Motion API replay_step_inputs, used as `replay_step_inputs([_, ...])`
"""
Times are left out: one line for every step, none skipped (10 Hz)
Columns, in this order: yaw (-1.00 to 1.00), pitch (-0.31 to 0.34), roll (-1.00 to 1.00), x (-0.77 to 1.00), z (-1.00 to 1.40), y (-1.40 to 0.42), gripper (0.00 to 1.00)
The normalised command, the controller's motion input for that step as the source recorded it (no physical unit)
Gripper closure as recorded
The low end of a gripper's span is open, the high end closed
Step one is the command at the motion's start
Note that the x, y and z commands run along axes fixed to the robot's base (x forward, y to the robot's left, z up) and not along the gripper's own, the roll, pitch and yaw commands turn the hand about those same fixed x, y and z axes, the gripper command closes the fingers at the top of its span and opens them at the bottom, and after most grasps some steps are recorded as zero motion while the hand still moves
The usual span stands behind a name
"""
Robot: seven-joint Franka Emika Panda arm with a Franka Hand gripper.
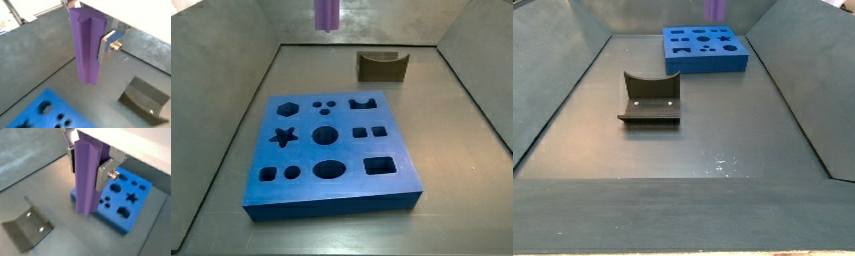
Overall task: Pick up the star object. Move up. Move to above the board. Insert the star object.
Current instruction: Move to above the board, then insert the star object.
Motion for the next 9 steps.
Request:
replay_step_inputs([0.01, 0.065, 0.01, 0.11, 0.38, -1.0, 1.0])
replay_step_inputs([0.01, 0.07, 0.0, 0.12, 0.39, -1.0, 1.0])
replay_step_inputs([0.01, 0.079, 0.0, 0.13, 0.39, -1.0, 1.0])
replay_step_inputs([0.01, 0.099, 0.01, 0.15, 0.34, -0.89, 1.0])
replay_step_inputs([0.01, 0.115, 0.01, 0.14, 0.24, -0.62, 1.0])
replay_step_inputs([0.01, 0.128, 0.02, 0.13, 0.14, -0.37, 1.0])
replay_step_inputs([0.01, 0.13, 0.03, 0.12, 0.08, -0.23, 1.0])
replay_step_inputs([0.0, 0.0, 0.03, 0.01, 0.0, -0.02, 1.0])
replay_step_inputs([0.0, 0.0, 0.0, 0.0, -0.11, -0.05, 1.0])
